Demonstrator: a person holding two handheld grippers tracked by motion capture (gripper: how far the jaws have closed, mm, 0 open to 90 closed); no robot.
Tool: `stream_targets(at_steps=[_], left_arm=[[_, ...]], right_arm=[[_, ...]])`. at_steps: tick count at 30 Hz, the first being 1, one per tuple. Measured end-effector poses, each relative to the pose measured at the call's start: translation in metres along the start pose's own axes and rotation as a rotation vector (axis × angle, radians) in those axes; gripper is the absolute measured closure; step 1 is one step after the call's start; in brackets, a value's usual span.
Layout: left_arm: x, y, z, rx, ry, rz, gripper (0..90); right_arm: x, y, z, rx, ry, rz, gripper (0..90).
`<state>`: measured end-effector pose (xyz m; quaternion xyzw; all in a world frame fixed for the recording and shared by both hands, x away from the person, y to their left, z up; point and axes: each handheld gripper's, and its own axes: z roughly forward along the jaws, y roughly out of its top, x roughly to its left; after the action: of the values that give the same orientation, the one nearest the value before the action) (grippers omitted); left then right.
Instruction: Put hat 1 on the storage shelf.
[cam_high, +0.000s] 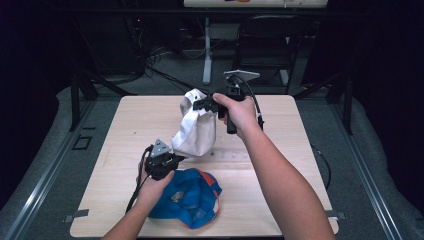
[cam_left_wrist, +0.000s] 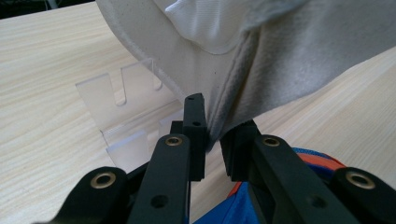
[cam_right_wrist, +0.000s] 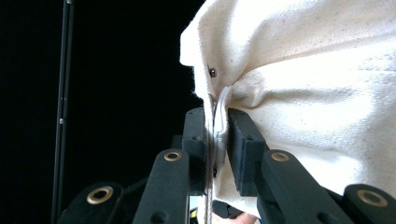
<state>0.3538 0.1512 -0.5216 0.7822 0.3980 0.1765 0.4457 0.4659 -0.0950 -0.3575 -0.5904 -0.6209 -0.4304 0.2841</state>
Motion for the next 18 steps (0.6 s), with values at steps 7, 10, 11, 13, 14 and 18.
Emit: stream_targets(at_steps=[7,10,11,13,14,18], left_arm=[[0.004,-0.008,0.005,0.031,-0.010,-0.021,82.0],[0.004,-0.012,0.006,0.024,-0.004,-0.020,82.1],[0.004,-0.012,0.006,0.028,-0.014,-0.027,81.8],[0.003,-0.012,0.006,0.028,0.001,-0.027,80.3],[0.003,-0.012,0.006,0.028,0.001,-0.027,78.0],[0.002,-0.013,0.004,0.033,0.018,-0.024,72.3]], right_arm=[[-0.005,-0.002,0.006,0.021,-0.031,-0.002,78.2],[-0.006,-0.002,0.007,0.023,-0.048,-0.009,78.2],[-0.007,-0.002,0.008,0.022,-0.057,-0.009,77.6],[-0.009,-0.002,0.007,0.028,-0.056,-0.015,76.8],[-0.009,-0.002,0.007,0.028,-0.056,-0.015,76.8],[-0.009,-0.004,0.002,0.024,-0.059,-0.024,73.4]])
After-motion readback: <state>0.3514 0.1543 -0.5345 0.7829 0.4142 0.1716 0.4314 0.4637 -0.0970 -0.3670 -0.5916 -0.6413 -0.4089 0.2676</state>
